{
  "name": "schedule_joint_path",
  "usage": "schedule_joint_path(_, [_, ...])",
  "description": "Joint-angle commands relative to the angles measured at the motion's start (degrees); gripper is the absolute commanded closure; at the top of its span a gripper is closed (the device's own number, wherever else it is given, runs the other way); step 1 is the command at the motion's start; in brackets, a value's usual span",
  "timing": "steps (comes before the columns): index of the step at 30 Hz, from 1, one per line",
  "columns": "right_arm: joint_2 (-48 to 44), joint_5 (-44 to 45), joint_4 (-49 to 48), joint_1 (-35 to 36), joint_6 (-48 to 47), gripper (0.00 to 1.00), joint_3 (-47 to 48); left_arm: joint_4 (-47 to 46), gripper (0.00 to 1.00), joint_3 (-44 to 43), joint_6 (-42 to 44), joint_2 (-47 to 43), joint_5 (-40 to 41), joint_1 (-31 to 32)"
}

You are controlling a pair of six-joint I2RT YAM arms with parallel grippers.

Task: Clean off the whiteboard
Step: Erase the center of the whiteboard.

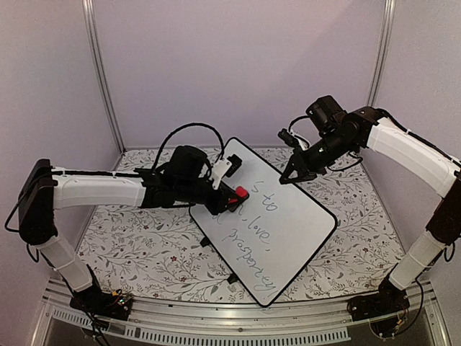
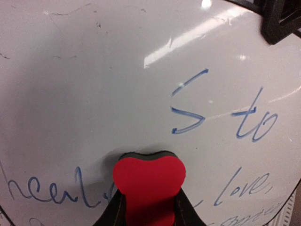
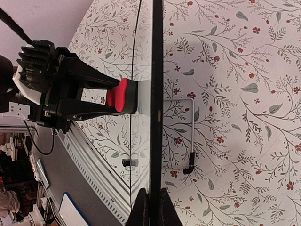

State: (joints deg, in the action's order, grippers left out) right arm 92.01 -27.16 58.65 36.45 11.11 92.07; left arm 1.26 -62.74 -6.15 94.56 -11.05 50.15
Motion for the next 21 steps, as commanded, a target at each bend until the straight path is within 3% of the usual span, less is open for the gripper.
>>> schedule_joint_path(1, [0.0,-4.7,-1.9,3.0,-5.4,1.00,1.4,3.8,1.00,1.3,-0.7,0.8,0.5,1.1])
schedule_joint_path(21, [-0.2,-4.4,-1.7,3.3,-5.3,1.00,1.5,4.5,1.00,-9.3,1.6,6.6,-1.6,2.7])
